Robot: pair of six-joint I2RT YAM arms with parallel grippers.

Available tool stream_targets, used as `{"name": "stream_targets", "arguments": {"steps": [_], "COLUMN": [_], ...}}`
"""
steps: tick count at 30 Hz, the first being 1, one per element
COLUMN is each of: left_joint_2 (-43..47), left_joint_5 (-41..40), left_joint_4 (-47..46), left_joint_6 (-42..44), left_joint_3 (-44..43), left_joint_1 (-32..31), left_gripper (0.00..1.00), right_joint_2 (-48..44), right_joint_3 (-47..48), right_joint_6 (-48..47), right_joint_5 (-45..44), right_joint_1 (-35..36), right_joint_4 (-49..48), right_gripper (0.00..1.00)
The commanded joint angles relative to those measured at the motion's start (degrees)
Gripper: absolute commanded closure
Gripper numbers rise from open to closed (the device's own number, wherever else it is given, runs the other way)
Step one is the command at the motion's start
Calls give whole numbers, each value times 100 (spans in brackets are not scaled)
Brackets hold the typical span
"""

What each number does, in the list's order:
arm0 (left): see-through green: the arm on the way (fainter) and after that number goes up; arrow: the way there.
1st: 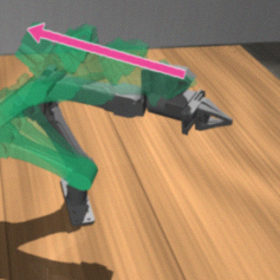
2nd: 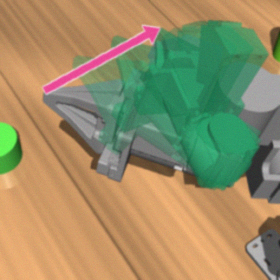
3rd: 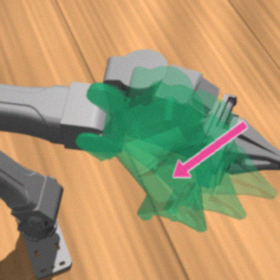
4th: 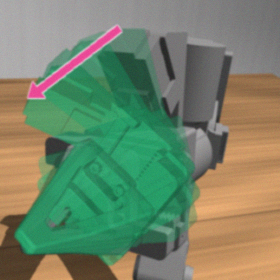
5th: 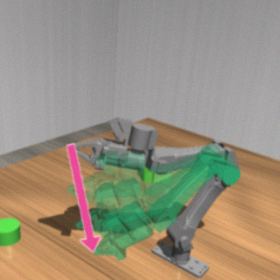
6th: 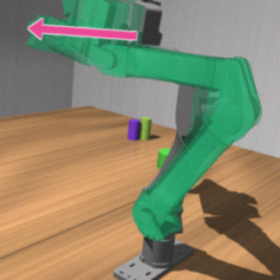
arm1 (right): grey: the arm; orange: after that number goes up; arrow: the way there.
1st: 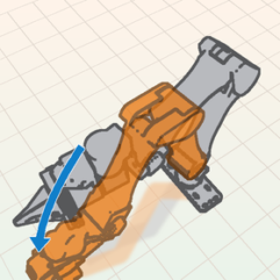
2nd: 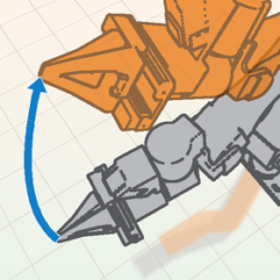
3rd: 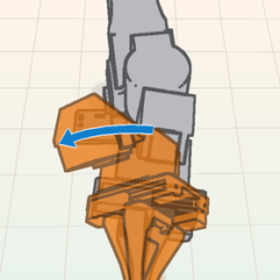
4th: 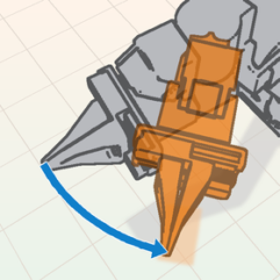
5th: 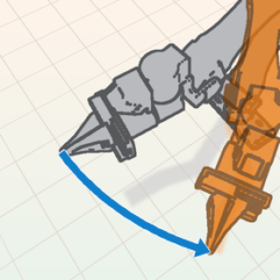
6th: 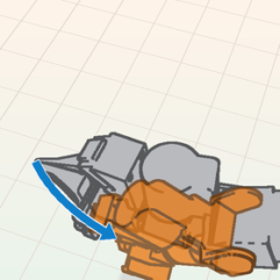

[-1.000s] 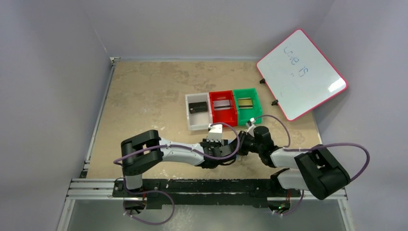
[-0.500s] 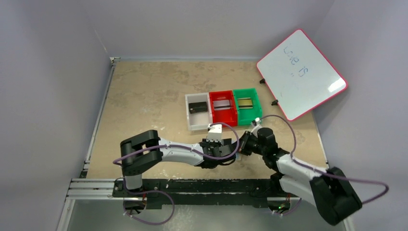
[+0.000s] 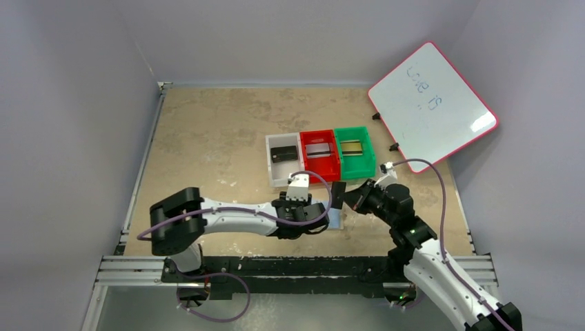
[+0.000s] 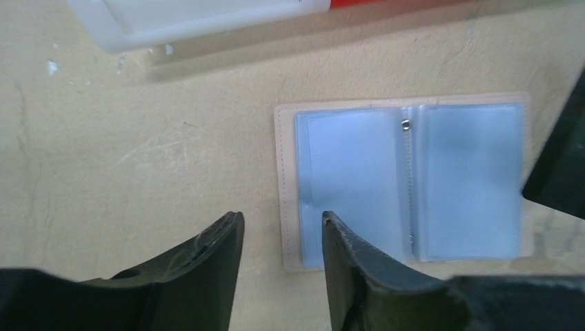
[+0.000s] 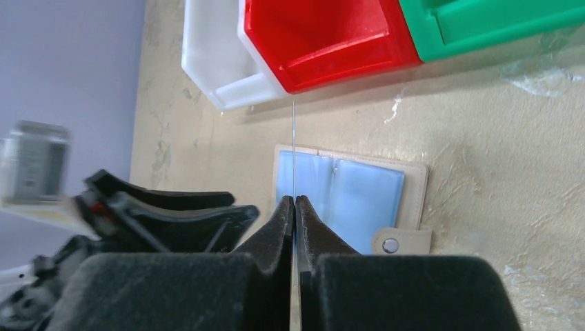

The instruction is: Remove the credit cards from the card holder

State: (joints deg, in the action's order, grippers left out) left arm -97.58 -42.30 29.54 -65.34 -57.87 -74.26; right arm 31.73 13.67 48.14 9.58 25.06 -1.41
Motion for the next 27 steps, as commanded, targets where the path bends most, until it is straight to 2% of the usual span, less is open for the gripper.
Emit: {"name": "stream_targets", "arguments": {"steps": [1,4,10,14,19,22,27], "left_joint_2": [881,1309,2393,3323,3985,4028,4059], "left_joint_5": [-568,-698,-622,-253,685,725,495], "left_joint_4": [534,787,1098,1003,938,973,1168], "left_joint_6": [145,365,839,1351,1893,1869,1627], "left_joint_3": [-190,-192,194,692,1096,1104,1152], "left_joint_1": [62,269,1306,2434,4063,4205,4203], "left_gripper": [50,42,40,33,27,26,26], "right_joint_2": [0,158,764,1634,2776,3375,4428], "right_joint_3": [417,587,908,1484,2319,2759,3413], "right_joint_6": [-556,-1057,-1838,-2890,-4919,-6667,-8007], "right_joint_5": [-38,35,500,554,-225,-624,-1187], "right_joint_1": [-12,-12,0,99,999,1695,1963], "right_joint_4": [-210,-710,-2057,-2287,-2198,-2159,-2162], "right_gripper": [100,100,100,100,100,100,100]}}
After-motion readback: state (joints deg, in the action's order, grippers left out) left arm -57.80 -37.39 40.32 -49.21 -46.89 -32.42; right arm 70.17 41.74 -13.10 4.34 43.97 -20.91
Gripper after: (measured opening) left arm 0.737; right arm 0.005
